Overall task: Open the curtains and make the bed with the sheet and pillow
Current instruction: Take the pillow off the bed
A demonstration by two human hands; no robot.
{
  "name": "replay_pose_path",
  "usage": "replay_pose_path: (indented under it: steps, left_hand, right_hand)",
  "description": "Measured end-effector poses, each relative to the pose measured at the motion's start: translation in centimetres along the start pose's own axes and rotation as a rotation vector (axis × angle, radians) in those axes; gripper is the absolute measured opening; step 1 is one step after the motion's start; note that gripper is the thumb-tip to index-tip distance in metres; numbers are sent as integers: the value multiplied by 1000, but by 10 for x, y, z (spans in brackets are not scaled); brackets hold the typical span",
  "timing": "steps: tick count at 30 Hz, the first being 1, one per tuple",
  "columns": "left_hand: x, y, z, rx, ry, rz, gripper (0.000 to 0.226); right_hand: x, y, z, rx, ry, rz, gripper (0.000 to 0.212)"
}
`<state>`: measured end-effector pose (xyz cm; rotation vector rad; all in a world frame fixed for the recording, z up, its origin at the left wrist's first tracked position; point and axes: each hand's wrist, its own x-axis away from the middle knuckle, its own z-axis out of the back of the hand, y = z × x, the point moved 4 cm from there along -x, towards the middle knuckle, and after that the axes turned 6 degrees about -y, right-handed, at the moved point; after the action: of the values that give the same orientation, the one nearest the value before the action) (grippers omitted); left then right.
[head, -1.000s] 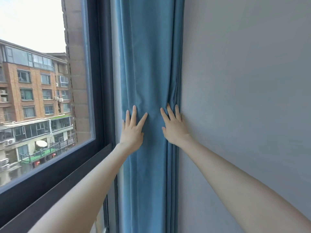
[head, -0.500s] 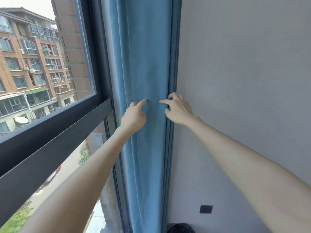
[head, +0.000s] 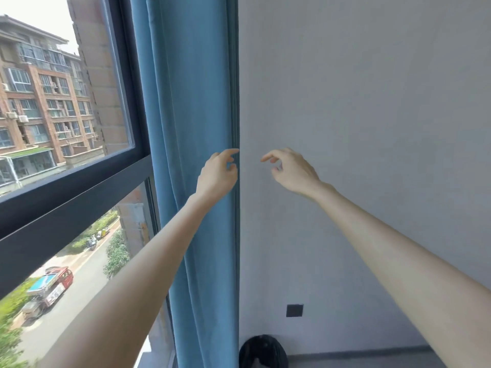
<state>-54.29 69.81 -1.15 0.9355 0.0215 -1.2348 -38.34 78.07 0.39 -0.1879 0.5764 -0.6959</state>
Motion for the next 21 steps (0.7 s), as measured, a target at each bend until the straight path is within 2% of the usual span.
replay_pose_path:
  steps: [7, 12, 17, 21]
  left_hand:
    - [64, 97, -33, 214, 1, -87, 42]
    - [115, 164, -66, 355, -55, -126, 41]
    - [169, 243, -124, 460, -204, -159, 40]
    - [206, 297, -174, 619, -393, -169, 40]
  right_hand:
    - [114, 32, 69, -33, 120, -87, 41]
    - [201, 60, 113, -176, 143, -162, 42]
    - [306, 101, 162, -159, 208, -302, 42]
    - [381, 139, 184, -137, 266, -445, 43]
